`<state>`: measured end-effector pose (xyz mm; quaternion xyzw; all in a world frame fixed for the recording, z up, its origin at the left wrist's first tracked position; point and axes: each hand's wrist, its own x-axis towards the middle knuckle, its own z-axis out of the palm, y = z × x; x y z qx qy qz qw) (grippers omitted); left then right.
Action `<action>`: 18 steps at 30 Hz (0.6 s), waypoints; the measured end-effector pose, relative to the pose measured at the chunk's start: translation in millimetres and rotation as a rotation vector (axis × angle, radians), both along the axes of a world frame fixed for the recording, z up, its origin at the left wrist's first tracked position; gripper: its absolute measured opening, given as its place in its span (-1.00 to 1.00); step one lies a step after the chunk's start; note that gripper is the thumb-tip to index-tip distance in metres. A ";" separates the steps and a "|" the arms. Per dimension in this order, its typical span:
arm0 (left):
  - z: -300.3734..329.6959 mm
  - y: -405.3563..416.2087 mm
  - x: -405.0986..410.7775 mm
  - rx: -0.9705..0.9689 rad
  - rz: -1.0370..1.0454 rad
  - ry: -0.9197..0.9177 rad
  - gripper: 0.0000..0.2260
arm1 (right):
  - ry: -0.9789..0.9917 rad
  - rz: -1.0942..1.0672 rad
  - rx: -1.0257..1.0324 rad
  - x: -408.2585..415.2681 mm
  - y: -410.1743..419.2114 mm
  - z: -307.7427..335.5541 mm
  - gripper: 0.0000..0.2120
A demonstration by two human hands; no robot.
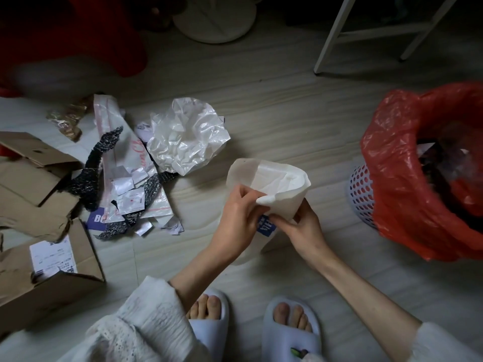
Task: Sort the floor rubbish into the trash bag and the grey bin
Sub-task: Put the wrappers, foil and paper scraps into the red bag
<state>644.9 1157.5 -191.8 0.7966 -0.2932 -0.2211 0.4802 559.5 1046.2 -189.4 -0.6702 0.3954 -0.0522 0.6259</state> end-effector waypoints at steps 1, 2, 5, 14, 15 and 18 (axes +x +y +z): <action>-1.9 1.1 0.0 0.038 0.019 -0.057 -0.91 | 0.011 -0.005 -0.012 0.2 0.1 -0.7 -0.60; -4.3 2.5 0.0 0.080 0.038 -0.117 -0.89 | 0.028 -0.001 -0.029 0.4 0.4 -0.3 -0.63; -9.3 7.9 1.5 0.149 0.129 -0.245 -0.59 | 0.131 0.020 -0.141 4.4 -3.0 2.4 -0.69; 3.7 3.3 25.5 0.358 -0.355 -0.811 -0.33 | 0.359 0.588 -0.691 14.0 -11.9 18.4 -0.55; 6.8 1.3 27.6 0.380 -0.401 -0.785 -0.42 | 0.346 0.609 -0.645 14.0 -11.9 20.2 -0.54; 11.5 -1.6 31.7 0.430 -0.413 -0.510 -0.60 | 0.305 0.538 -0.481 7.9 -11.6 20.8 -0.57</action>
